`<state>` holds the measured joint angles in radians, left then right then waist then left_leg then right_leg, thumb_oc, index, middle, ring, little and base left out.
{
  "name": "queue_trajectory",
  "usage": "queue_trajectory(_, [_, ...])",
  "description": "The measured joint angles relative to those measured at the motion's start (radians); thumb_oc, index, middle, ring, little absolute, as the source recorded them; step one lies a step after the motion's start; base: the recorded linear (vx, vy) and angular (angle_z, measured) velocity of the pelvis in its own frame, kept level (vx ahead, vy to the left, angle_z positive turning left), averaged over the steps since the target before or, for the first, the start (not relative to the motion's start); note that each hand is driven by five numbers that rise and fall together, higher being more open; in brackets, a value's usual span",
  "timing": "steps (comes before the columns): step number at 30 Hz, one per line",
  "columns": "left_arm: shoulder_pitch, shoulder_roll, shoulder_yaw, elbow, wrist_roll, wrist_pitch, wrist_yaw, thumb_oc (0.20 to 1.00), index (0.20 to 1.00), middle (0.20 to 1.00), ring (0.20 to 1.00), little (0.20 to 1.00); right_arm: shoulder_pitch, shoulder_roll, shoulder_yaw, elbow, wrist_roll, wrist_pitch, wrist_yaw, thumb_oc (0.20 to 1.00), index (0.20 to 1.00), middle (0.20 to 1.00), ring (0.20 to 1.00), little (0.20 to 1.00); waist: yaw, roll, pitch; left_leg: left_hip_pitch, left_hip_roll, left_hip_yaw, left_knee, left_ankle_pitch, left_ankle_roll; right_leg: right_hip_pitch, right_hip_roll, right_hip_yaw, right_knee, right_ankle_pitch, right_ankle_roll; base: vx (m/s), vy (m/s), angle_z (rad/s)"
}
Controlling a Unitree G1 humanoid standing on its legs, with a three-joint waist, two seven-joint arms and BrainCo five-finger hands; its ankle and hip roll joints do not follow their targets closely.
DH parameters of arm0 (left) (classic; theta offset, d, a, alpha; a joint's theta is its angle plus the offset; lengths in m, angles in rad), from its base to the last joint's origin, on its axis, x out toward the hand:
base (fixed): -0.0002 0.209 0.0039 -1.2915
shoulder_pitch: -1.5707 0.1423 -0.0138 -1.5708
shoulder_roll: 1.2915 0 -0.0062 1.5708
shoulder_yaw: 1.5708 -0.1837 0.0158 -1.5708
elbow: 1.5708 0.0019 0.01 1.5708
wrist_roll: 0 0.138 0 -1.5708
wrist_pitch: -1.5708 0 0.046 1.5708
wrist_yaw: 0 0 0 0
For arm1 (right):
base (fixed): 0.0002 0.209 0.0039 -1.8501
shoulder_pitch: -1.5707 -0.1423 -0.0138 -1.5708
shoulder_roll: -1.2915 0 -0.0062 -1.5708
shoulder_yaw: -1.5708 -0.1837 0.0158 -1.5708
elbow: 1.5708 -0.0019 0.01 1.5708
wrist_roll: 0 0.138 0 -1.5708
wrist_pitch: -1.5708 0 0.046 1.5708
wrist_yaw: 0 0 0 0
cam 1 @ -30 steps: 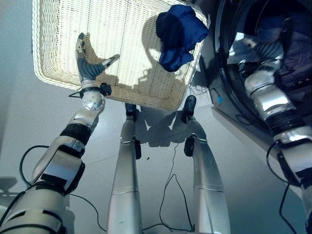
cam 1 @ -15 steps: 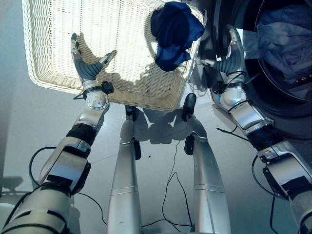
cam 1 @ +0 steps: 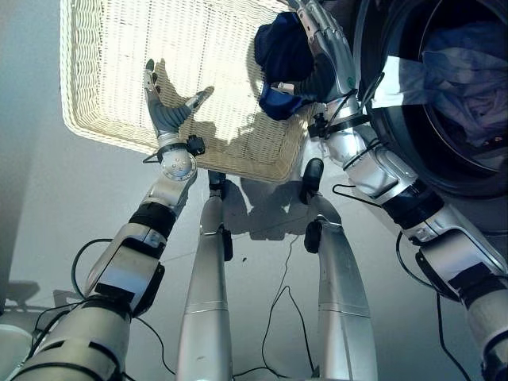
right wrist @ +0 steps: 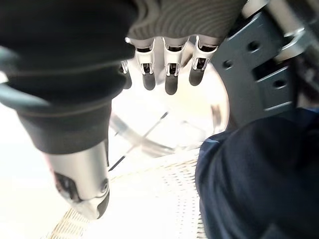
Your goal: Put the clothes into the washing machine.
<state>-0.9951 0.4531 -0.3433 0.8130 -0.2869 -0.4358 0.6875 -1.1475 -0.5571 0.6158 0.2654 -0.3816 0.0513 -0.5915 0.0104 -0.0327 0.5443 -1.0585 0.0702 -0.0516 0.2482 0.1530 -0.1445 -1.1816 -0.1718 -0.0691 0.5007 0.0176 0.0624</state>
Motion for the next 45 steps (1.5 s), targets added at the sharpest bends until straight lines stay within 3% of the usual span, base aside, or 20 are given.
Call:
queue_trajectory(5, [-0.032, 0.003, -0.023, 0.02, -0.001, 0.0, -0.031, 1.0, 1.0, 1.0, 1.0, 1.0, -0.092, 0.013, 0.07, 0.146, 0.004, 0.114, 0.019, 1.0, 1.0, 1.0, 1.0, 1.0, 0.034, 0.001, 0.0, 0.001, -0.001, -0.015, 0.002, 0.005, -0.005, 0.001, -0.007, -0.017, 0.02, -0.009, -0.01, 0.01, -0.027, 0.07])
queue_trajectory(16, [-0.046, 0.008, -0.07, 0.047, -0.002, 0.0, -0.045, 1.0, 1.0, 1.0, 1.0, 1.0, -0.147, 0.028, 0.15, 0.352, 0.084, 0.233, 0.058, 1.0, 1.0, 1.0, 1.0, 1.0, 0.056, 0.001, 0.0, -0.001, -0.003, -0.035, 0.002, 0.012, -0.011, 0.004, -0.008, -0.031, 0.032, -0.016, -0.011, 0.0, -0.004, 0.01])
queue_trajectory(34, [-0.056, 0.005, -0.09, 0.047, -0.003, -0.001, -0.048, 1.0, 1.0, 1.0, 1.0, 1.0, -0.184, 0.028, 0.183, 0.445, 0.036, 0.24, 0.127, 1.0, 1.0, 1.0, 1.0, 1.0, 0.055, 0.001, -0.001, -0.003, -0.003, -0.036, 0.002, 0.012, -0.011, 0.004, -0.009, -0.032, 0.032, -0.018, -0.009, 0.0, 0.0, 0.0])
queue_trajectory(35, [-0.058, 0.005, -0.09, 0.047, -0.003, -0.001, -0.048, 1.0, 1.0, 1.0, 1.0, 1.0, -0.188, 0.03, 0.185, 0.455, 0.021, 0.24, 0.132, 0.498, 0.498, 0.498, 0.498, 0.498, 0.055, 0.001, -0.001, -0.003, -0.003, -0.036, 0.002, 0.012, -0.011, 0.004, -0.009, -0.032, 0.032, -0.018, -0.009, 0.0, 0.0, 0.0])
queue_trajectory(36, [-0.061, 0.005, -0.09, 0.048, -0.003, -0.001, -0.048, 1.0, 1.0, 1.0, 1.0, 1.0, -0.19, 0.03, 0.19, 0.465, 0.002, 0.24, 0.138, 0.2, 0.2, 0.2, 0.2, 0.2, 0.055, 0.001, -0.001, -0.003, -0.003, -0.036, 0.002, 0.012, -0.011, 0.004, -0.009, -0.032, 0.032, -0.018, -0.009, 0.0, 0.0, 0.0])
queue_trajectory(45, [-0.085, 0.005, -0.111, 0.068, -0.025, -0.012, -0.06, 1.0, 1.0, 1.0, 1.0, 1.0, -0.28, 0.033, 0.283, 0.573, -0.191, 0.242, 0.195, 0.2, 0.2, 0.2, 0.2, 0.2, 0.061, 0.002, -0.001, -0.003, -0.004, -0.037, 0.004, 0.012, -0.011, 0.005, -0.01, -0.032, 0.032, -0.015, -0.013, 0.0, 0.004, 0.0])
